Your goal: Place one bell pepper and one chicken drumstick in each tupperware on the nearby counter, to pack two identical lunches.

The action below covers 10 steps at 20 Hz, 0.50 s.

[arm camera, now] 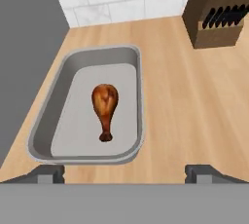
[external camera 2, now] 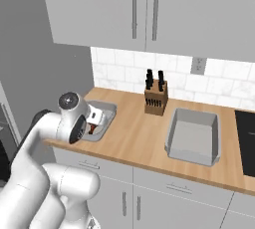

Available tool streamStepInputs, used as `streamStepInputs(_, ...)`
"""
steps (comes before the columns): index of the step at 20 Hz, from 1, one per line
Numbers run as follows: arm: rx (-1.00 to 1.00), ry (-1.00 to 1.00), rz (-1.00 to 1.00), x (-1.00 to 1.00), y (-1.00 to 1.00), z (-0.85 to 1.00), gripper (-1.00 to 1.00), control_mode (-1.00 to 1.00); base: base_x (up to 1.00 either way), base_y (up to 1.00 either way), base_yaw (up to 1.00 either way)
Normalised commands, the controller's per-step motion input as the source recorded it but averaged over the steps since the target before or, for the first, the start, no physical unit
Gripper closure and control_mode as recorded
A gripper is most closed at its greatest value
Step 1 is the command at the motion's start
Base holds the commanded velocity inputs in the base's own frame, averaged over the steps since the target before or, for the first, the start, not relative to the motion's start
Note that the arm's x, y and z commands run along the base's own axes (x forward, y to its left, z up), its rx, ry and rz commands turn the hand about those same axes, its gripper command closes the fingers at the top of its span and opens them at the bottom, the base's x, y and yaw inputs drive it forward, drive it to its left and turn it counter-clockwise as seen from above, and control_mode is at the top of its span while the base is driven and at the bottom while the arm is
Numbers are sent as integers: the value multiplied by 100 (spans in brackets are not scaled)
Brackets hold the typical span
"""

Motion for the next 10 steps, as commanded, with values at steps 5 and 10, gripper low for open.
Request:
streamStepInputs(5,-9,7,-3,-94,-10,100,-100,-100,0,0,0)
streamStepInputs(10,-1,0,0,-93,-4,100,-100,-100,0,0,0)
